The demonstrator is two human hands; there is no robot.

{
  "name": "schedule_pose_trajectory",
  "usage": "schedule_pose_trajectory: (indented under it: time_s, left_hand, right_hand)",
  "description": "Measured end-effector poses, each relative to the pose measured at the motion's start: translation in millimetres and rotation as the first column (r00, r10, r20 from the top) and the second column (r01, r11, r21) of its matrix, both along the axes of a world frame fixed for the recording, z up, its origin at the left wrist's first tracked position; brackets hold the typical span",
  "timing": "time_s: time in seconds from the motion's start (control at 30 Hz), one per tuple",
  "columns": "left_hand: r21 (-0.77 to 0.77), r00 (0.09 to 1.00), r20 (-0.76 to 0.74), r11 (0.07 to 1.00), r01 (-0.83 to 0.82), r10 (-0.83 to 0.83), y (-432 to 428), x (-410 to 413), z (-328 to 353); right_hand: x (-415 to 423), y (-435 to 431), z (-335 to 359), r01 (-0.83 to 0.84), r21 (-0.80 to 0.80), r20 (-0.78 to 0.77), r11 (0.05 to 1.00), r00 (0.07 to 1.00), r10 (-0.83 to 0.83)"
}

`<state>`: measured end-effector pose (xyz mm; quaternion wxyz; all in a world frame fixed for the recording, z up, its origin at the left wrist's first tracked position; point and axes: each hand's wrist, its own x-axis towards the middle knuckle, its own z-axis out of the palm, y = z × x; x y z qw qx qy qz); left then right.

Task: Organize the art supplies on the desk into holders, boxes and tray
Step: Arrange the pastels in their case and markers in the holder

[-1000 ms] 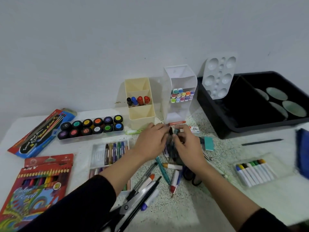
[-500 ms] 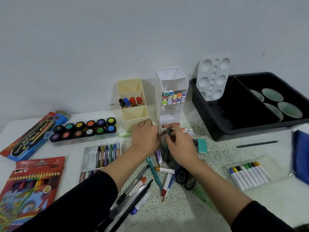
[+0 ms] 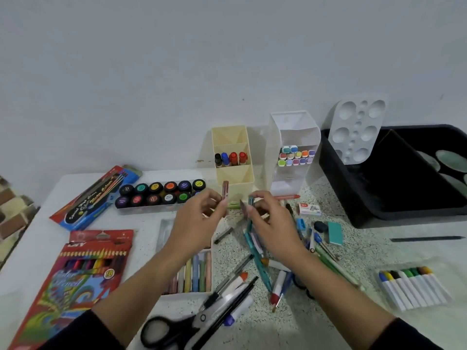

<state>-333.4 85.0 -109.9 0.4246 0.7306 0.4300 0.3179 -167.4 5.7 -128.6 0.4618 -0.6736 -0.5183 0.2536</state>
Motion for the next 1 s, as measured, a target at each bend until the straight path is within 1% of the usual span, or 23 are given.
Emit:
schedule_pose_trajectory:
  time_s: [0.07, 0.13, 0.23, 0.3, 0.37, 0.5, 0.53, 0.6, 0.67, 0.7, 0.77, 0.93, 1.0]
  left_hand:
    - [-0.022, 0.999, -0.007, 0.999, -0.033, 0.033, 4, -31, -2]
    - [-0.009, 0.997, -0.044, 0.998, -0.056, 0.055, 11, -64, -6]
    - [0.034, 0.981, -0.157, 0.993, -0.109, 0.114, 19, -106, -11]
    - [0.094, 0.968, -0.206, 0.987, -0.129, 0.146, 21, -124, -12]
    - [0.126, 0.961, -0.232, 0.985, -0.122, 0.148, 22, -135, -12]
    - [0.096, 0.966, -0.234, 0.991, -0.088, 0.108, 31, -141, -16]
    - [0.070, 0.968, -0.236, 0.995, -0.075, 0.089, 33, -140, -18]
    - [0.035, 0.965, -0.255, 0.998, -0.055, 0.062, 39, -135, -21]
    - [0.041, 0.954, -0.295, 0.998, -0.039, 0.050, 45, -130, -26]
    - [0.052, 0.946, -0.320, 0.998, -0.033, 0.048, 48, -127, -28]
    - [0.073, 0.938, -0.342, 0.997, -0.032, 0.056, 52, -124, -33]
    - [0.087, 0.957, -0.278, 0.994, -0.060, 0.082, 50, -124, -42]
    - [0.077, 0.965, -0.251, 0.996, -0.052, 0.070, 48, -128, -44]
  right_hand:
    - [-15, 6, 2, -0.070, 0.005, -0.052, 0.998, 0.996, 0.071]
    - [-31, 14, 2, -0.132, -0.014, -0.093, 0.991, 0.987, 0.130]
    - [-56, 27, 0, -0.190, -0.003, -0.076, 0.982, 0.979, 0.189]
    - [-71, 35, -1, -0.229, 0.010, -0.066, 0.973, 0.971, 0.229]
    - [-84, 42, -3, -0.257, 0.040, -0.027, 0.966, 0.966, 0.258]
    - [-99, 49, -14, -0.303, 0.095, 0.149, 0.948, 0.946, 0.288]
    - [-102, 50, -16, -0.301, 0.085, 0.154, 0.950, 0.946, 0.286]
    - [-106, 50, -16, -0.254, 0.035, 0.101, 0.967, 0.963, 0.250]
    - [-108, 53, -15, -0.208, -0.018, 0.034, 0.978, 0.977, 0.208]
    - [-108, 55, -16, -0.199, -0.042, 0.034, 0.979, 0.979, 0.200]
    - [-109, 59, -17, -0.209, -0.082, 0.080, 0.975, 0.973, 0.215]
    - [-111, 63, -21, -0.225, -0.131, 0.197, 0.965, 0.949, 0.248]
    - [-111, 63, -21, -0.218, -0.123, 0.182, 0.968, 0.954, 0.238]
